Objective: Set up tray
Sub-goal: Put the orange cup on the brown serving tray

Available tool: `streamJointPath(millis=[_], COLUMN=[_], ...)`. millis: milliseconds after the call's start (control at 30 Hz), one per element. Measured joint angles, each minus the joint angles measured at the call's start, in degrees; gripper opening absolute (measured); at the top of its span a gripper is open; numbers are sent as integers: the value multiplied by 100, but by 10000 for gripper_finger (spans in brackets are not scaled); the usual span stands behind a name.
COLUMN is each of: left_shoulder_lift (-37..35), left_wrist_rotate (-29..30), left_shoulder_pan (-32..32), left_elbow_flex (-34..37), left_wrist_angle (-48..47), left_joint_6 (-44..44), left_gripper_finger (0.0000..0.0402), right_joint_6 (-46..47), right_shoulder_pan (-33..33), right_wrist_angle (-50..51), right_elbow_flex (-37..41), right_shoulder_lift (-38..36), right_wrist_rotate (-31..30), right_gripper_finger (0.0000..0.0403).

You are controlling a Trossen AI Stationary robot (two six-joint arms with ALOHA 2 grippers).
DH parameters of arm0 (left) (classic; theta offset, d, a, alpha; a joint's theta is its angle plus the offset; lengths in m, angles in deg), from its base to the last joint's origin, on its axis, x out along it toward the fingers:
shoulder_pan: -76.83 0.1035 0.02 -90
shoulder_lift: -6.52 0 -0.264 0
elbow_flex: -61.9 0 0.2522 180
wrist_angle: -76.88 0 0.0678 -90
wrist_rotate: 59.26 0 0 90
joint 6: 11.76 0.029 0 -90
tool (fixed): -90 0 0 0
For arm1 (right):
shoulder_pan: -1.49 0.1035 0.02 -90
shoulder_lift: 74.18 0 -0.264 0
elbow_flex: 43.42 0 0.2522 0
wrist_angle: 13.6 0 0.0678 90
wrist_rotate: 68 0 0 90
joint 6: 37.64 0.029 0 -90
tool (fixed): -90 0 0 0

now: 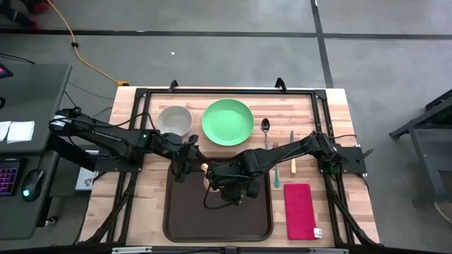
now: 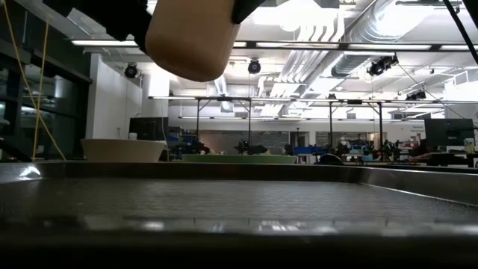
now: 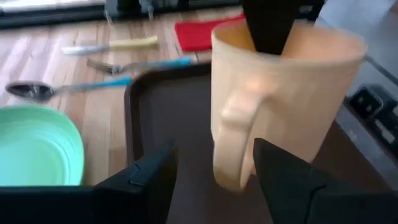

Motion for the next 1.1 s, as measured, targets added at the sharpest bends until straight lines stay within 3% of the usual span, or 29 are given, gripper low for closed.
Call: streamJointPath(millis=[233, 733, 1100], left_shoulder_lift=[-8, -6, -6], left_wrist_rotate=[-42, -61, -100], left_shoulder_pan=[0, 0, 0], left_elbow_flex=[-6, -6, -6], left_wrist_angle=[13, 267, 271], left_joint_6=[2, 30, 28], left_gripper_finger=[201, 61, 85], right_joint_6=[0, 32, 17], right_shoulder_pan=[-18, -46, -46], right_wrist_angle=[-9, -61, -7], right_elbow_flex=[0, 0, 0], right_shoulder_lift=[0, -2, -2], right_wrist_rotate=[43, 43, 40], right_gripper_finger=[0, 0, 0])
